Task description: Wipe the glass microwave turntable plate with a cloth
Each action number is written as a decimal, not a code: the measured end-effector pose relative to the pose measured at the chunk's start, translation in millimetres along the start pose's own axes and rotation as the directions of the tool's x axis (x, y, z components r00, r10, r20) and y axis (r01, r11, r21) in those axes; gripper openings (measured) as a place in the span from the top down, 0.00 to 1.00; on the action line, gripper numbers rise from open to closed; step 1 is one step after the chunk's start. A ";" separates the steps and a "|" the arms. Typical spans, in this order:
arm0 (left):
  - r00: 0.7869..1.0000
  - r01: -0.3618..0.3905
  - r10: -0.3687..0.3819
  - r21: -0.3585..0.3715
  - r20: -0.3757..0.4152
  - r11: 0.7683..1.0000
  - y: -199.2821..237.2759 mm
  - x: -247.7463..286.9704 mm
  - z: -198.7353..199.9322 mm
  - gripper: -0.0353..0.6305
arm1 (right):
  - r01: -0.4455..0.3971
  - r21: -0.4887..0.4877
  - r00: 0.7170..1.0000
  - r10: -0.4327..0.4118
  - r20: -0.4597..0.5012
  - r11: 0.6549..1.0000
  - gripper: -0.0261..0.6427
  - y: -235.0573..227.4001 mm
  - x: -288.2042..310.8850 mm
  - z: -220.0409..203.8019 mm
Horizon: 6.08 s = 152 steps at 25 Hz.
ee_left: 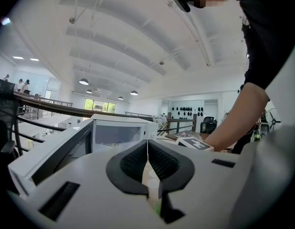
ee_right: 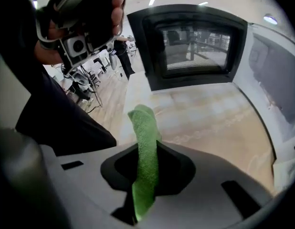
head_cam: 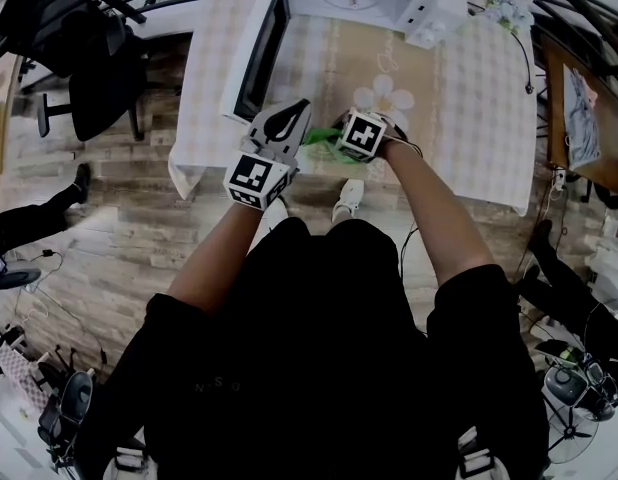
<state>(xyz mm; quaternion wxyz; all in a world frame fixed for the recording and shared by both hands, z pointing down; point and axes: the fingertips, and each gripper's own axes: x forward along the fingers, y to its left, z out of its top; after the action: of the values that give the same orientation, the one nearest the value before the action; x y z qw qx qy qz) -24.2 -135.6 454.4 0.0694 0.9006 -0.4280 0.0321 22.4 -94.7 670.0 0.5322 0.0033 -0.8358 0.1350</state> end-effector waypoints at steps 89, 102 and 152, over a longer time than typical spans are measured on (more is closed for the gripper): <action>0.992 0.116 -0.116 -0.001 -0.043 0.993 -28.1 30.4 -13.6 0.92 | 0.229 -0.074 0.973 -0.227 0.033 0.971 0.87 -36.7 -34.6 -46.7; 0.994 0.099 -0.099 -0.013 -0.050 0.995 -17.7 65.5 -14.6 0.92 | 0.462 -0.161 0.886 -0.464 0.027 0.872 0.87 -127.1 -54.5 -36.5; 0.983 0.171 -0.170 0.014 -0.072 0.985 -37.1 44.4 -15.5 0.92 | -0.045 -0.072 0.997 0.040 -0.068 0.996 0.88 56.8 18.3 -76.3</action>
<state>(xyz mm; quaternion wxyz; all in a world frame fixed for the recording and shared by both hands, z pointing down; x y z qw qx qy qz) 32.6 -144.2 471.3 0.0778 0.9329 -0.3462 0.0623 73.8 -20.0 704.0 0.5565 -0.0386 -0.8219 0.1153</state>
